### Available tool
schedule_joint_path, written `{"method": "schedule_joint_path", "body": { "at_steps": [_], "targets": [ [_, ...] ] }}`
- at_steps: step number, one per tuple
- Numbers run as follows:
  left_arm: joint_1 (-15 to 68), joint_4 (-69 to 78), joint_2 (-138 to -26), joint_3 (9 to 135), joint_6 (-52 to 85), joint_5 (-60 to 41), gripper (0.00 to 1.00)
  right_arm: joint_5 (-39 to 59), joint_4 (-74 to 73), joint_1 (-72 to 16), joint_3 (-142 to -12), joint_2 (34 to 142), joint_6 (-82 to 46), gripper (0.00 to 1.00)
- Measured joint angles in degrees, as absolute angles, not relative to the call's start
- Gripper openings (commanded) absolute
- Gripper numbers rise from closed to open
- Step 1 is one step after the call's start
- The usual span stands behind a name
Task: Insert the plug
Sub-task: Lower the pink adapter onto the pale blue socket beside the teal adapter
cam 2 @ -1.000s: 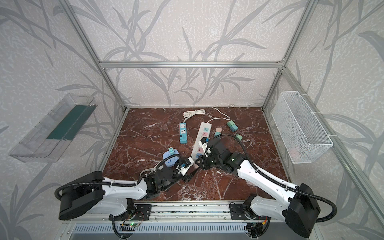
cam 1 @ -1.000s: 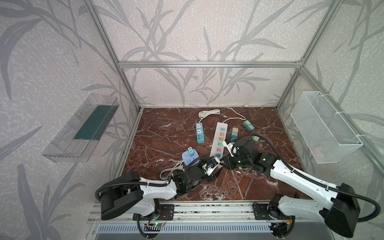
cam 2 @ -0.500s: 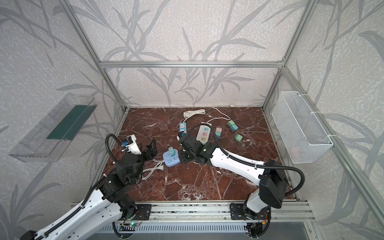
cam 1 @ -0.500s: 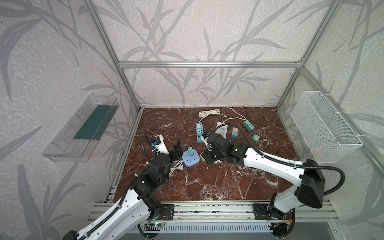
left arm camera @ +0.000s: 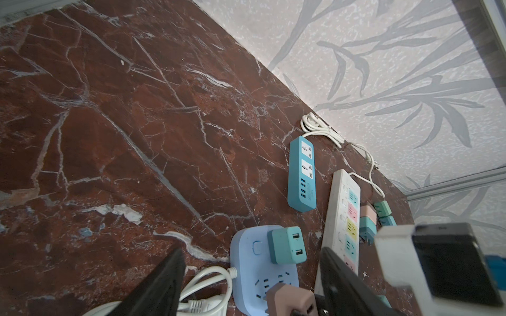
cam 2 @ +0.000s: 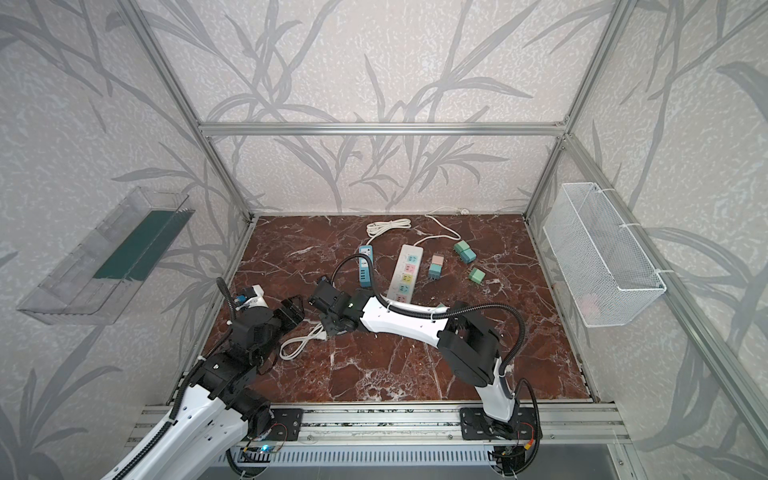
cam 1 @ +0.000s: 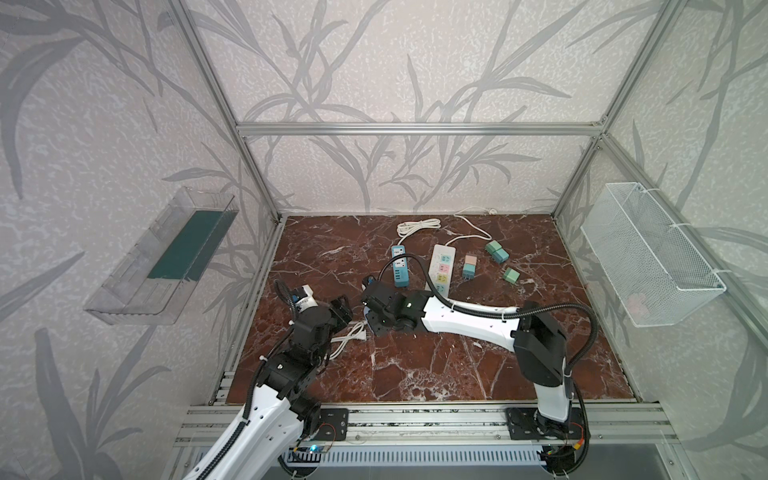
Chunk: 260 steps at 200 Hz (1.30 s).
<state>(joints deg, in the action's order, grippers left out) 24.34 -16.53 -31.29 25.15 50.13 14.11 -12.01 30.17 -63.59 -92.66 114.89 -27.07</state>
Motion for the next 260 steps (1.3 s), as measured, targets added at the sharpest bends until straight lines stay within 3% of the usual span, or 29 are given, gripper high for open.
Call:
{"method": "schedule_joint_path", "body": {
  "at_steps": [260],
  "targets": [
    [24.1, -14.8, -26.4, 23.5, 50.6, 11.8, 0.77, -14.0, 35.1, -62.5, -96.9, 118.1, -29.0, 0.0]
  ]
}}
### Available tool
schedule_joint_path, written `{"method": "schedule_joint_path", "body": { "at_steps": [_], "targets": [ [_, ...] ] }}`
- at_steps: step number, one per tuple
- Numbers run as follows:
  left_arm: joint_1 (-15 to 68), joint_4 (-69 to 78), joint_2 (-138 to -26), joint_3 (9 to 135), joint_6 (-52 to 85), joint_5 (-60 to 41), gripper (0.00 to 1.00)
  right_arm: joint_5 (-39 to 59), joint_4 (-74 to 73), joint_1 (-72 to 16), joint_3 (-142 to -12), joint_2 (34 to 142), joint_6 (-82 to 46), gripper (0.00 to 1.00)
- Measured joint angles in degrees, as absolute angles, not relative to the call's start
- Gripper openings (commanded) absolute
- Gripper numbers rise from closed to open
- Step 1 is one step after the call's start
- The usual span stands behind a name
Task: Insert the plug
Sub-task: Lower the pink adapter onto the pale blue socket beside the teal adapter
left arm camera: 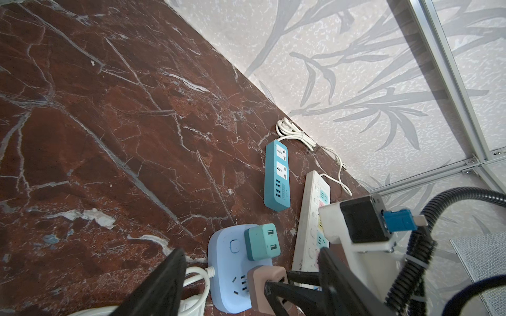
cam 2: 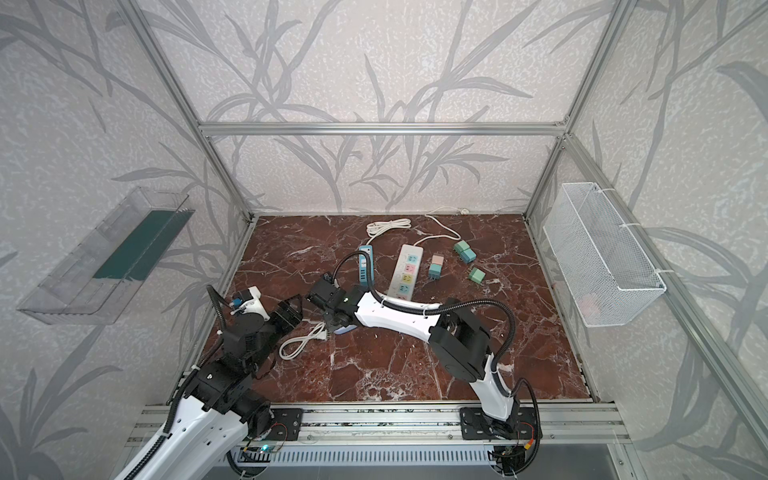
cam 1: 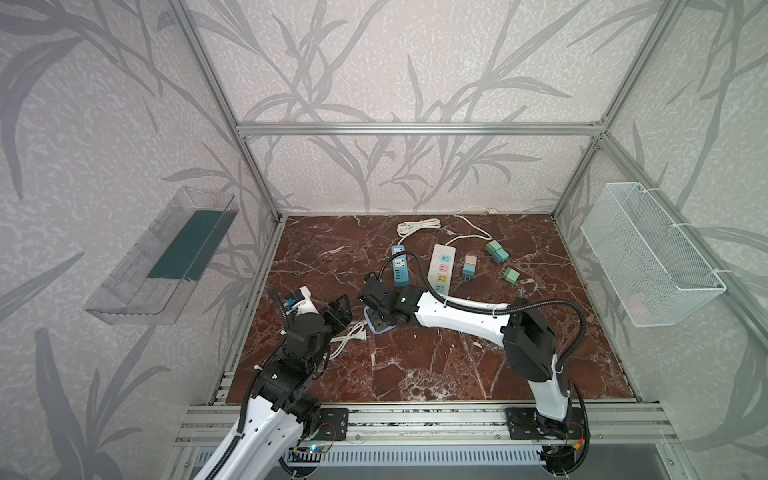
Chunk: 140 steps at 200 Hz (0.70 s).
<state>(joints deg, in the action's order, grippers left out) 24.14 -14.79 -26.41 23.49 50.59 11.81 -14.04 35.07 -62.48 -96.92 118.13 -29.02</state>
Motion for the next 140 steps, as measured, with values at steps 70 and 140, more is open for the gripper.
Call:
{"method": "schedule_joint_path", "body": {
  "at_steps": [70, 140],
  "targets": [
    [24.1, -14.7, -25.8, 23.5, 50.6, 11.8, 0.77, -13.6, 35.1, -62.4, -97.8, 119.5, -29.1, 0.0],
    [24.1, -14.7, -25.8, 23.5, 50.6, 11.8, 0.77, -14.2, 36.3, -62.3, -99.6, 120.7, -29.1, 0.0]
  ]
}}
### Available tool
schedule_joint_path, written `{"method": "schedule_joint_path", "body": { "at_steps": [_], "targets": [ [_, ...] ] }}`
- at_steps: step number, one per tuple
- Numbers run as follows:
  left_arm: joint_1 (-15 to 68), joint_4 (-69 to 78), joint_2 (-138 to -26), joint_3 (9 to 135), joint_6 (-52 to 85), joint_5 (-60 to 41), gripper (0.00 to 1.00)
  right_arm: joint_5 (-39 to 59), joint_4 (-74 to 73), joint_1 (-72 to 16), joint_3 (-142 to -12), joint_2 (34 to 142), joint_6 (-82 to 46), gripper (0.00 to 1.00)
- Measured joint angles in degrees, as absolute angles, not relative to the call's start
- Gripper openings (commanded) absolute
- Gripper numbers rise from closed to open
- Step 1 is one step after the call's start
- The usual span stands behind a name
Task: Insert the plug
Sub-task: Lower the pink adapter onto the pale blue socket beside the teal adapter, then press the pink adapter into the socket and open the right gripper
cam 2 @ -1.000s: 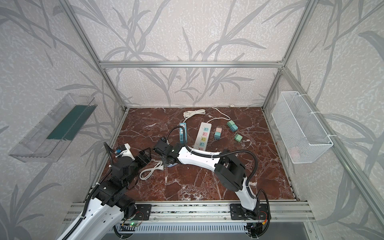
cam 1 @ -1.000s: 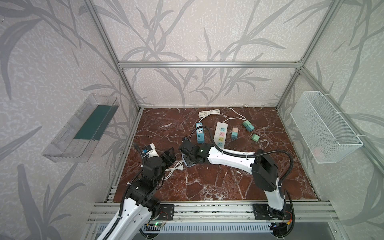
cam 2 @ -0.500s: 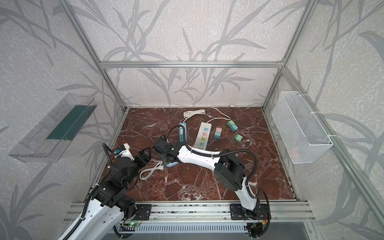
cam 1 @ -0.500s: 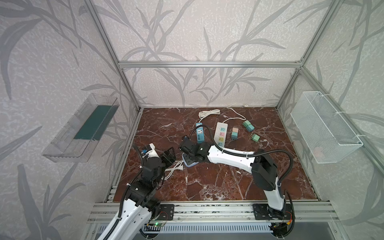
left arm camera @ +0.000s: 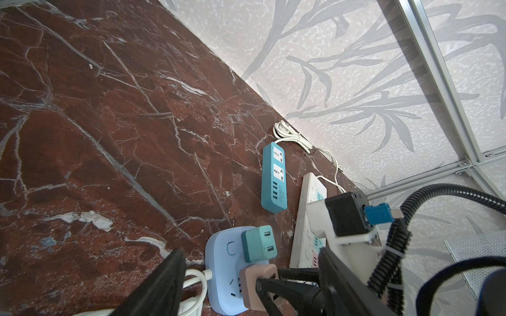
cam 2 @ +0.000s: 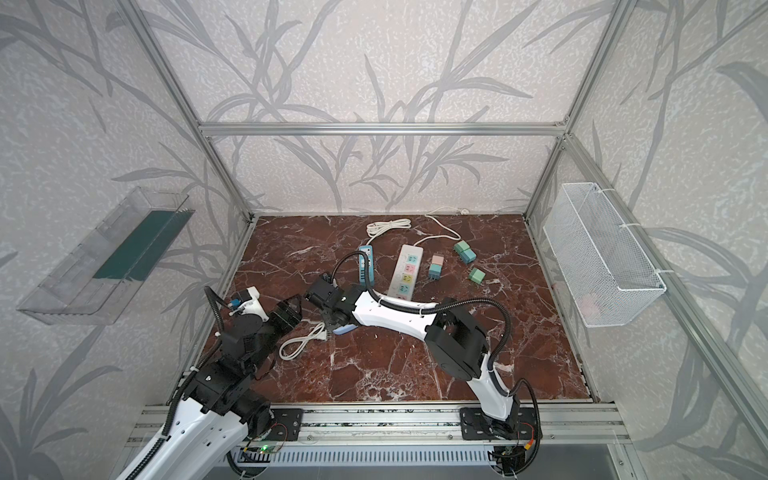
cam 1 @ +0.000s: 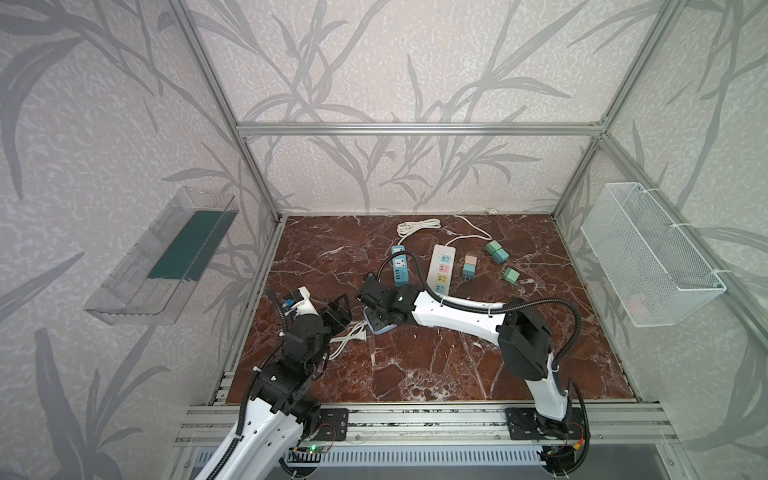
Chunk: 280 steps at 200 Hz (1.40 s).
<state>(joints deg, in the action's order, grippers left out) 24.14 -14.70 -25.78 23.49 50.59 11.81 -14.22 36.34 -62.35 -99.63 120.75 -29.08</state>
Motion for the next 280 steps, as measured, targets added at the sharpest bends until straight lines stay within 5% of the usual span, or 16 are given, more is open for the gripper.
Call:
{"method": "schedule_joint_path", "body": {
  "at_steps": [192, 244, 280],
  "targets": [
    [24.1, -14.7, -23.8, 23.5, 50.5, 11.7, 0.77, -16.9, 36.8, -63.2, -103.0, 125.1, -31.1, 0.0],
    [24.1, -15.0, -23.7, 23.5, 50.2, 11.6, 0.8, -15.3, 37.5, -63.0, -103.4, 124.9, -31.0, 0.46],
    [24.0, -16.1, -23.4, 24.9, 50.0, 11.8, 0.81, -12.5, 40.1, -62.8, -103.5, 124.4, -28.5, 0.56]
  ]
}}
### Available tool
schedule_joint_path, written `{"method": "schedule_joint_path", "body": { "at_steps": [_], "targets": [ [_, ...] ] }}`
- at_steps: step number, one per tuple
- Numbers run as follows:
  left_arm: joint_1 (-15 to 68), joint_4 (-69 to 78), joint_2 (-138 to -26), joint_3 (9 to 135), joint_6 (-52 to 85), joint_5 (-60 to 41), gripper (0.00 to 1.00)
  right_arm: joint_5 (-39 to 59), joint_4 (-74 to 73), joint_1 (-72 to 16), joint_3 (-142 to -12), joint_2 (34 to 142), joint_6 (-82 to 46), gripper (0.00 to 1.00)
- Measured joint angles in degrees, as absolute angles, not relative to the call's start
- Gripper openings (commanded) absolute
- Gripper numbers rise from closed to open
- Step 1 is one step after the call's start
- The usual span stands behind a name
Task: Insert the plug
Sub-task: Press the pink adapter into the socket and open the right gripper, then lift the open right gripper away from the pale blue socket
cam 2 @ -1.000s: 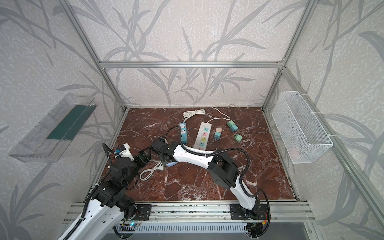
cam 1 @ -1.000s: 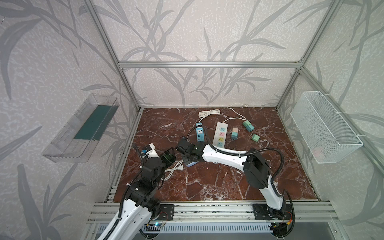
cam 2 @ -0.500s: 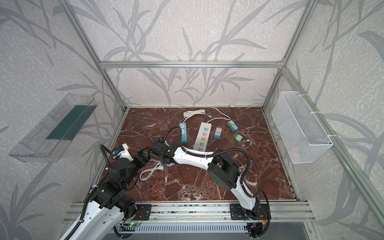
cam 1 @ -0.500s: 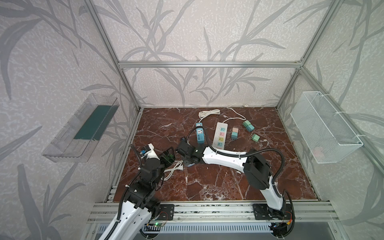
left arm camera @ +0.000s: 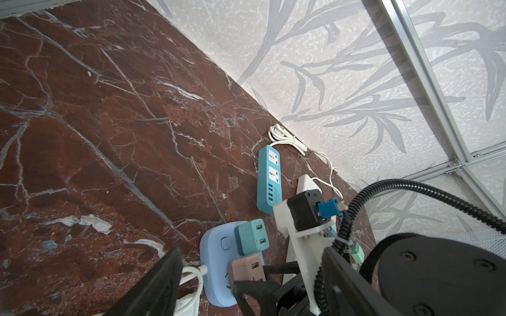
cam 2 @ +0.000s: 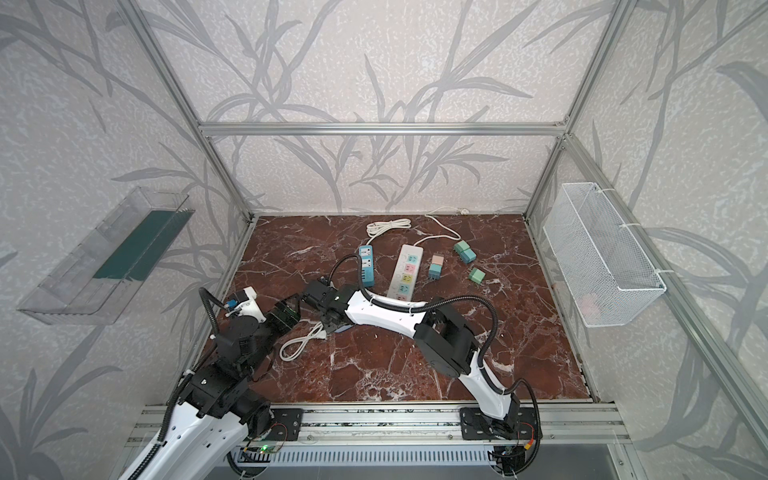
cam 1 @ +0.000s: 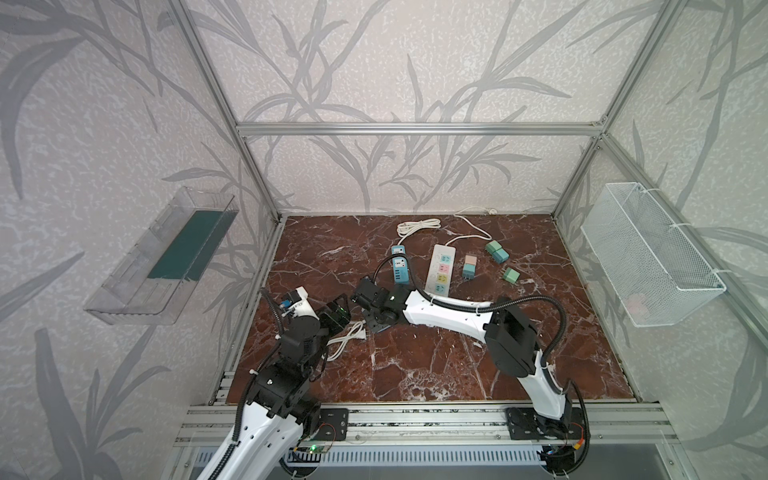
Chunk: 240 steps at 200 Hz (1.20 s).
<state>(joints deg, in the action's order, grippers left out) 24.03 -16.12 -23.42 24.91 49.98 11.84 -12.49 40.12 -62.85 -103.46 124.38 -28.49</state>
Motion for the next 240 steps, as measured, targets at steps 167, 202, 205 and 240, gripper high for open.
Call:
{"method": "schedule_joint_path", "body": {
  "at_steps": [167, 202, 205, 240],
  "targets": [
    [24.0, -16.3, -23.9, 25.1, 49.9, 11.5, 0.82, -9.3, 33.7, -57.6, -95.5, 117.8, -24.6, 0.55],
    [24.0, -16.3, -23.9, 25.1, 49.9, 11.2, 0.82, -9.2, 33.5, -57.3, -94.5, 117.0, -24.6, 0.55],
    [24.0, -16.3, -23.9, 25.1, 49.9, 11.1, 0.82, -9.2, 33.5, -57.3, -94.2, 116.8, -24.6, 0.55],
    [24.0, -16.3, -23.9, 25.1, 49.9, 10.9, 0.82, -8.9, 28.9, -57.3, -85.0, 110.1, -26.0, 0.39]
  ]
}}
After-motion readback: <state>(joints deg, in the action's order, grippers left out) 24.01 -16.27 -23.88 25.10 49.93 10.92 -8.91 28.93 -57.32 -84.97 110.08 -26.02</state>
